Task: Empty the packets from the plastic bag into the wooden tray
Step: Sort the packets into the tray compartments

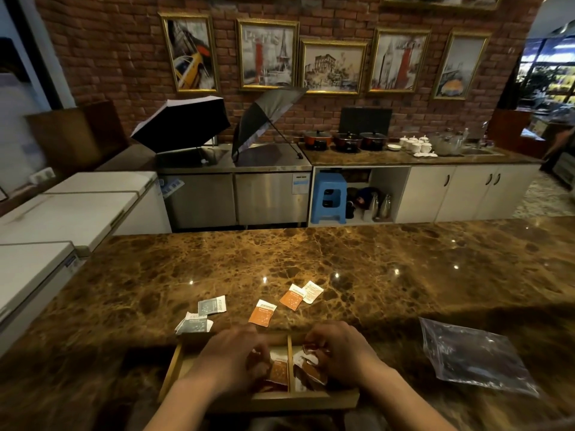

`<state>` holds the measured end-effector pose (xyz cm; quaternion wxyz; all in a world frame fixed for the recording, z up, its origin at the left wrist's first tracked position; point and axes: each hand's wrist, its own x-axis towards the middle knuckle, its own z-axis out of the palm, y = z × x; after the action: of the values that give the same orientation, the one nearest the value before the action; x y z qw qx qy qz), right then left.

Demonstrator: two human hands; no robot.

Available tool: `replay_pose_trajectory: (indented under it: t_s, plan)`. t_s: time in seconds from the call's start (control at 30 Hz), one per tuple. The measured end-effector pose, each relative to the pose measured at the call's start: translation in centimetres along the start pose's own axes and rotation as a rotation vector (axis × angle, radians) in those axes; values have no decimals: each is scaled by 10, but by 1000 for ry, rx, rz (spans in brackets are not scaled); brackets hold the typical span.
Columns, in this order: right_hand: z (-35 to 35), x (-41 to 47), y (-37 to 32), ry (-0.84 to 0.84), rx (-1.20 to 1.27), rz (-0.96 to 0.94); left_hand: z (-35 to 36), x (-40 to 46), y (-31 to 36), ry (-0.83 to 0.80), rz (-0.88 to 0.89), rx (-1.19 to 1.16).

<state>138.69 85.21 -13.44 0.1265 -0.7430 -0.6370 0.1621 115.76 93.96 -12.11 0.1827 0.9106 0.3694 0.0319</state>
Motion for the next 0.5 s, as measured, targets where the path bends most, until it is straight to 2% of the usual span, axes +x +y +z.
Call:
replay_pose_trajectory:
  t_s: [0.1, 0.27, 0.33, 0.5]
  plan:
    - [-3, 2, 4, -44, 26, 11, 9, -6, -1, -103, -6, 41]
    - [-10, 2, 8, -167, 113, 55, 7, 0, 10, 7, 62, 71]
    - [-11, 0, 9, -203, 125, 49, 6, 4, 15, 44, 38, 0]
    - [-12, -4, 9, -181, 91, 49, 13, 18, 34, 107, 136, 10]
